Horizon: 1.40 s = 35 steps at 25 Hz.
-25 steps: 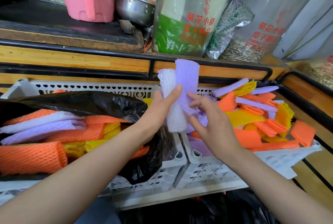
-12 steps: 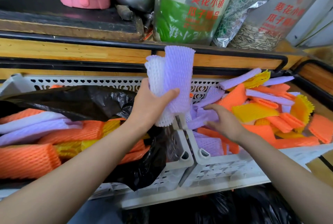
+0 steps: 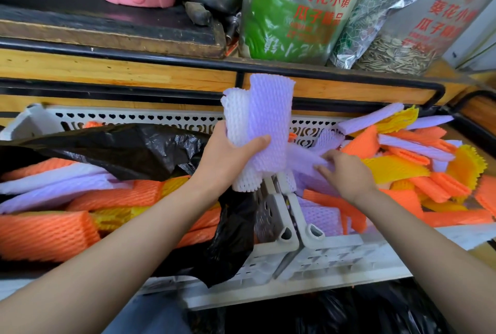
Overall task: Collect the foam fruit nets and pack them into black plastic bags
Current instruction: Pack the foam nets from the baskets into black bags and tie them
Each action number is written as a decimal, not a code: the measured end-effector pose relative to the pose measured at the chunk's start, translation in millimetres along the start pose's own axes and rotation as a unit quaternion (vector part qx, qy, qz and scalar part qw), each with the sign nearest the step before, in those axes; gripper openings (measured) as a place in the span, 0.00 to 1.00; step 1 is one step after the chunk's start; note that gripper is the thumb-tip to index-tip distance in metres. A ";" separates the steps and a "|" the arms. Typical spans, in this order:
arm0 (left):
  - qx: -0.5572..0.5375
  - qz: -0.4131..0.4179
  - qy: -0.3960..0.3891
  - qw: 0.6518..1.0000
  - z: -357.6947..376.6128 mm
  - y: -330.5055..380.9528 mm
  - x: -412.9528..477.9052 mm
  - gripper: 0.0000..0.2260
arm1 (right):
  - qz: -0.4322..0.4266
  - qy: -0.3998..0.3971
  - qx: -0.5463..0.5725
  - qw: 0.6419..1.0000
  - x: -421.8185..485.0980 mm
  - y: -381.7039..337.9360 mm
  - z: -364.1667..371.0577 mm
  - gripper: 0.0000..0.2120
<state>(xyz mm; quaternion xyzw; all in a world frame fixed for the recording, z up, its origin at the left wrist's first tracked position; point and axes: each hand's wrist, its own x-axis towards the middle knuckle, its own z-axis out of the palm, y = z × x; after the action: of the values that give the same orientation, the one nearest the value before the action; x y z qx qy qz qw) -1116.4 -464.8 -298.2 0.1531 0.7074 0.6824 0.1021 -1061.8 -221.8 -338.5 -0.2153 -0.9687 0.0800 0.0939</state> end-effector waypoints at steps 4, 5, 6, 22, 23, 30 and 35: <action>0.002 0.007 0.011 1.000 -3.3 10.9 -9.1 0.33 | -0.032 0.111 0.077 0.990 -28.6 -33.5 -51.8 0.13; -0.002 0.012 0.014 1.000 -4.2 14.5 -12.8 0.34 | -0.052 0.137 0.107 0.983 -38.1 -45.9 -65.8 0.13; -0.008 0.015 0.017 1.000 -5.6 17.6 -16.3 0.35 | -0.072 0.157 0.136 0.975 -47.6 -58.9 -78.3 0.13; -0.116 0.089 0.059 0.988 -86.3 68.1 -90.0 0.22 | -0.220 0.143 0.187 0.947 -138.0 -190.9 -145.1 0.17; -0.122 0.104 0.039 0.986 -89.3 73.3 -97.2 0.20 | -0.242 0.116 0.186 0.945 -142.1 -199.9 -140.3 0.19; -0.050 0.123 0.105 0.986 -141.8 77.9 -113.1 0.42 | -0.326 0.014 0.249 0.912 -169.3 -247.1 -127.3 0.20; 0.022 0.099 0.176 0.979 -168.3 71.5 -120.9 0.33 | -0.294 -0.060 0.322 0.898 -174.3 -249.4 -129.6 0.18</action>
<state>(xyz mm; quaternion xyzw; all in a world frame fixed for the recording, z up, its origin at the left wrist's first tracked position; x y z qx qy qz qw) -1057.6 -663.5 -226.7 0.1018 0.7101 0.6901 -0.0958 -979.0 -505.3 -189.9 0.1270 -0.9129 0.3693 0.1186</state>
